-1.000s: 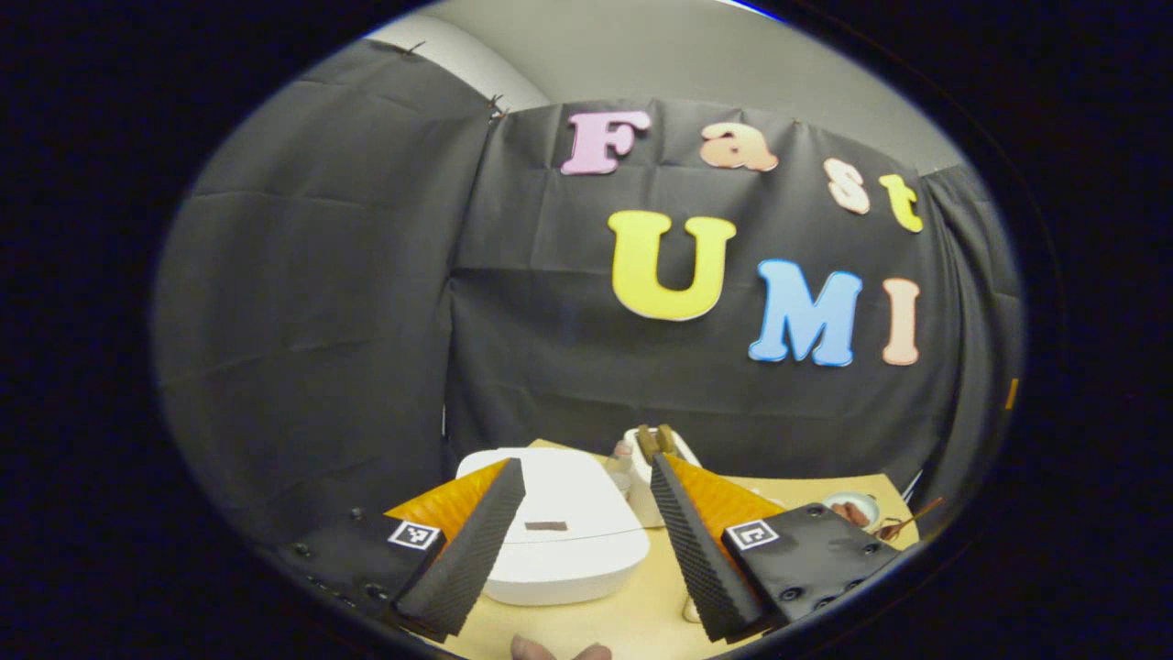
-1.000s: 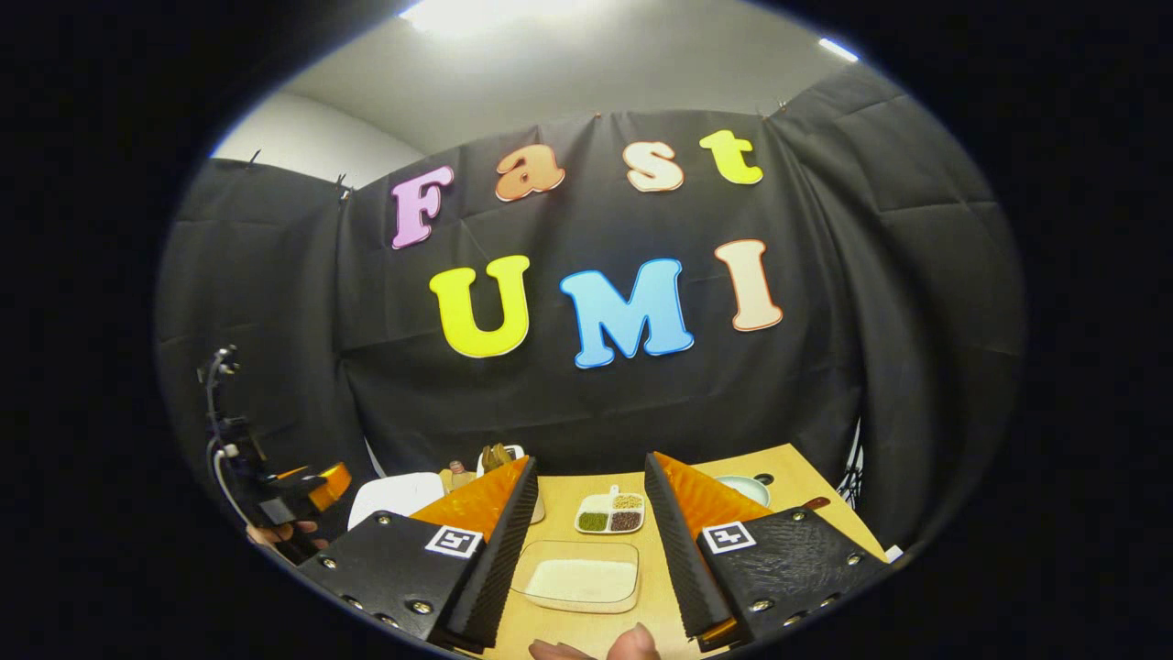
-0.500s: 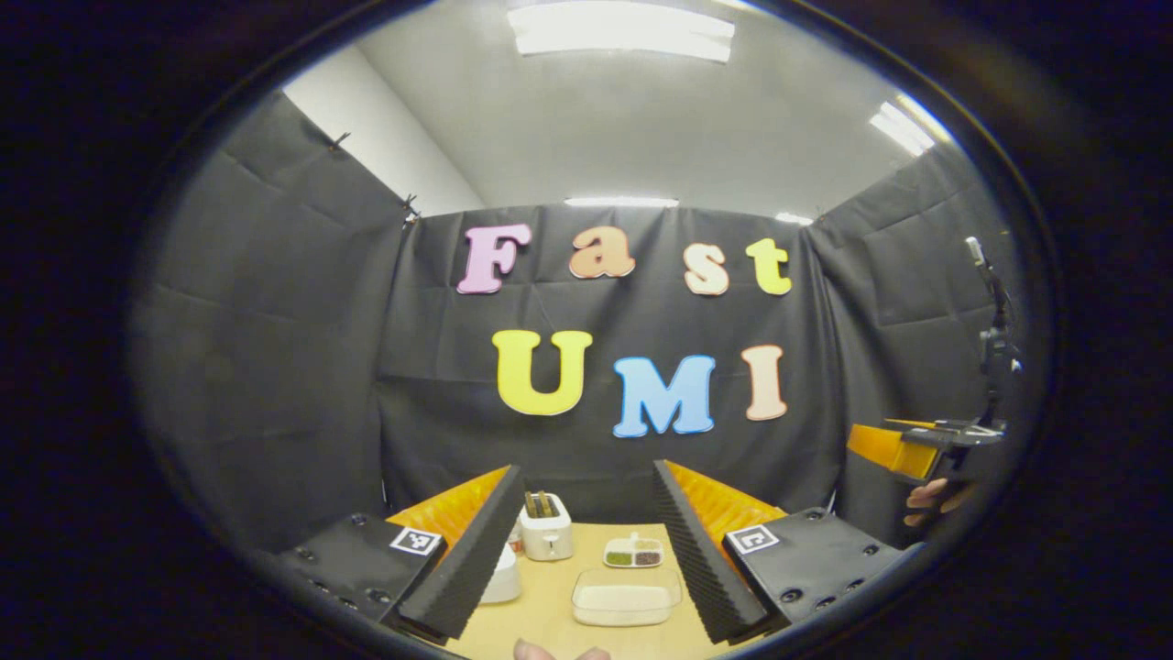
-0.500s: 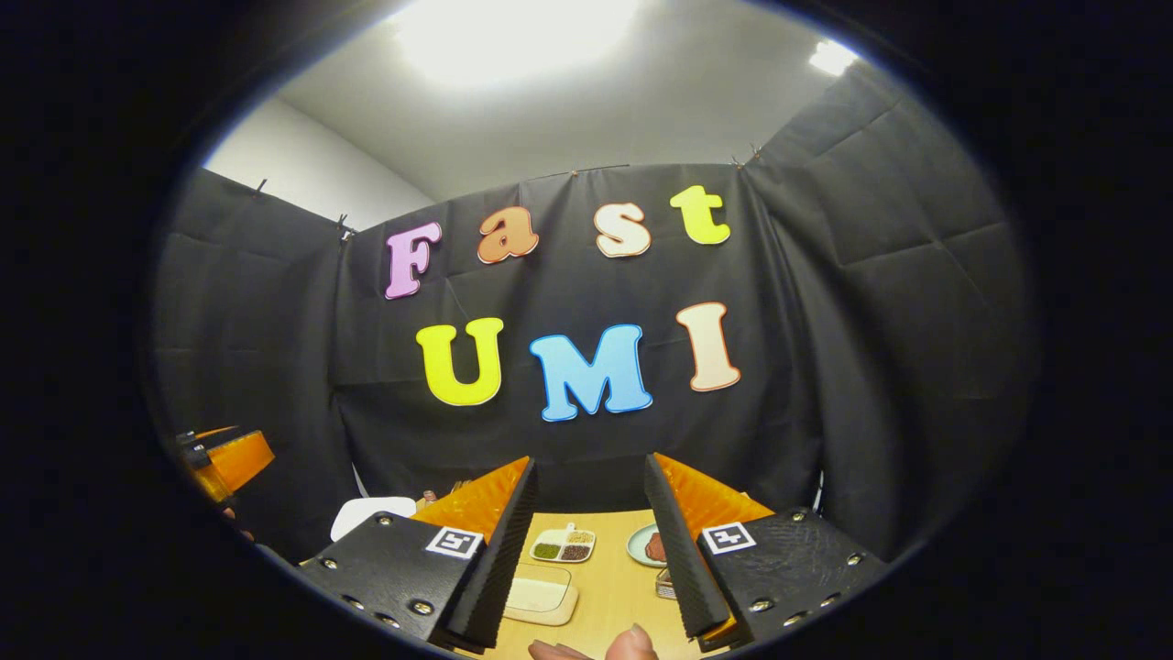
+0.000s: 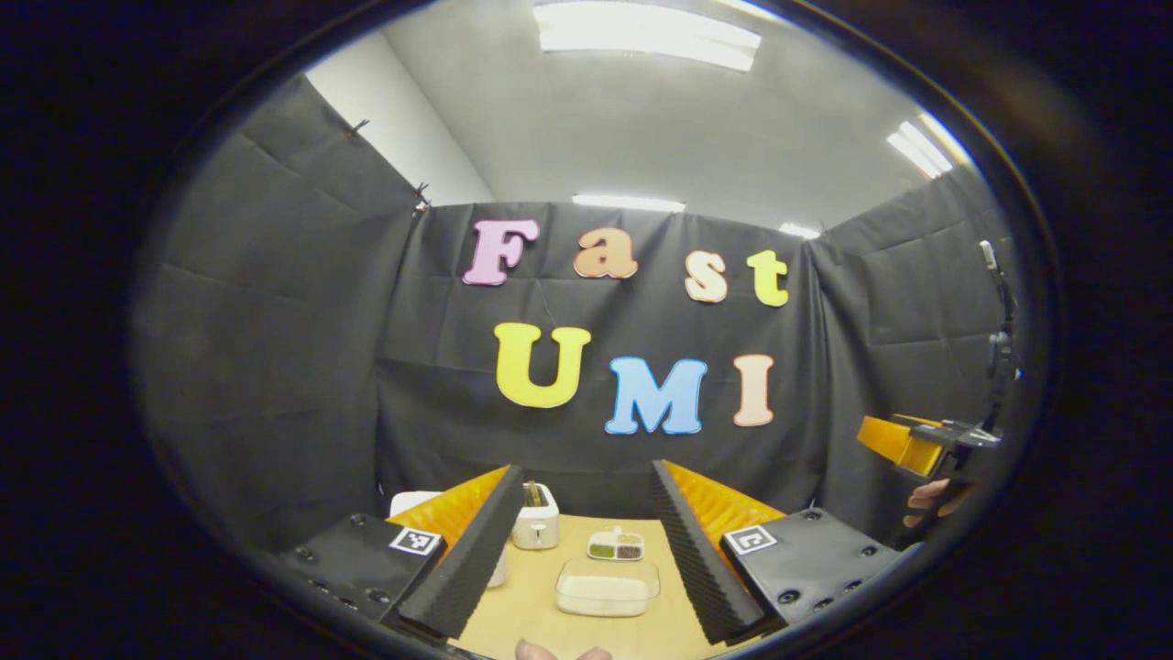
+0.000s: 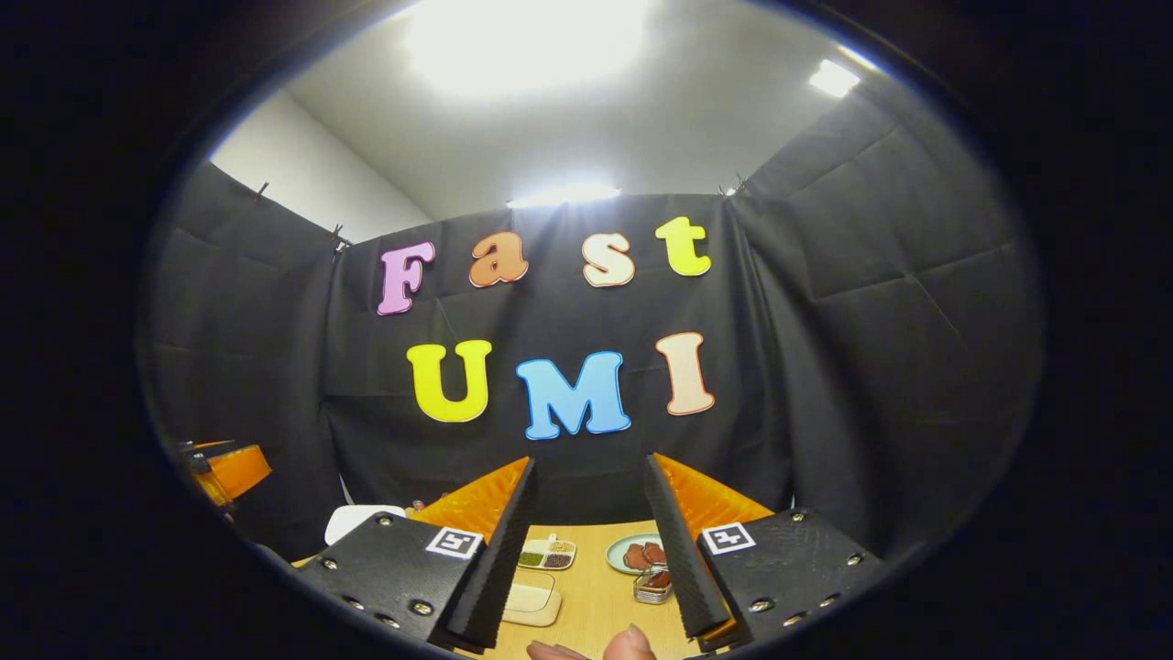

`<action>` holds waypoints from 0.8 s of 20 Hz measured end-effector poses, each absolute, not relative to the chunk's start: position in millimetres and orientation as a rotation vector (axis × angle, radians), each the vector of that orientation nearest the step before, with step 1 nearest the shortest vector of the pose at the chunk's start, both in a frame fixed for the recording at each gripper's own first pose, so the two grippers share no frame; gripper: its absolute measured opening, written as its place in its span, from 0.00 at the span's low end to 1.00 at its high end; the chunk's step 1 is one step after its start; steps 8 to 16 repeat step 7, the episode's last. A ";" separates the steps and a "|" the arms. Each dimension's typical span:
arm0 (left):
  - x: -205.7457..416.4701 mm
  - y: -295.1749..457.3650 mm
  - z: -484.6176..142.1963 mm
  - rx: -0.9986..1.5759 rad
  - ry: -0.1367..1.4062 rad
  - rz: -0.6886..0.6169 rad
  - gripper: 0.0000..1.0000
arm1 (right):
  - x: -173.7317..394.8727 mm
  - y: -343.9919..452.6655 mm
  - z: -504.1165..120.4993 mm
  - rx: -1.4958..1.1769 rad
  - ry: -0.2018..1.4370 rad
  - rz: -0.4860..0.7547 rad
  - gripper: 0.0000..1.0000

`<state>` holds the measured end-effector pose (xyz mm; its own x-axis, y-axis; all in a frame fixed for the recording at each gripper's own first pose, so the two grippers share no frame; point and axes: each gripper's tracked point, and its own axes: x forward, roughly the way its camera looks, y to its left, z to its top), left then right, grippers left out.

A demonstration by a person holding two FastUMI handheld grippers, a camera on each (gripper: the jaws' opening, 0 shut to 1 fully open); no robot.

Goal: Close the left gripper, press the button to open the rice cooker; take a wooden spoon from the chopstick holder with the right hand, scoop a spoonful of rice and pour it into the rice cooker, then put the wooden spoon back into the chopstick holder.

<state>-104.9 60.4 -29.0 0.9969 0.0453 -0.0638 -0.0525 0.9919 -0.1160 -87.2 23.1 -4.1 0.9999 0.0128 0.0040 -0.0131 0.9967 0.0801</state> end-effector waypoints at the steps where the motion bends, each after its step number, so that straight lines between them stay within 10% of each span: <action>1: -106.7 65.0 -30.2 -0.117 0.061 0.054 0.93 | -87.6 27.6 -2.4 0.081 -0.002 0.016 0.72; 16: -102.7 89.9 -33.1 -0.131 0.049 0.069 0.93 | -87.6 45.4 1.0 0.054 -0.002 0.015 0.72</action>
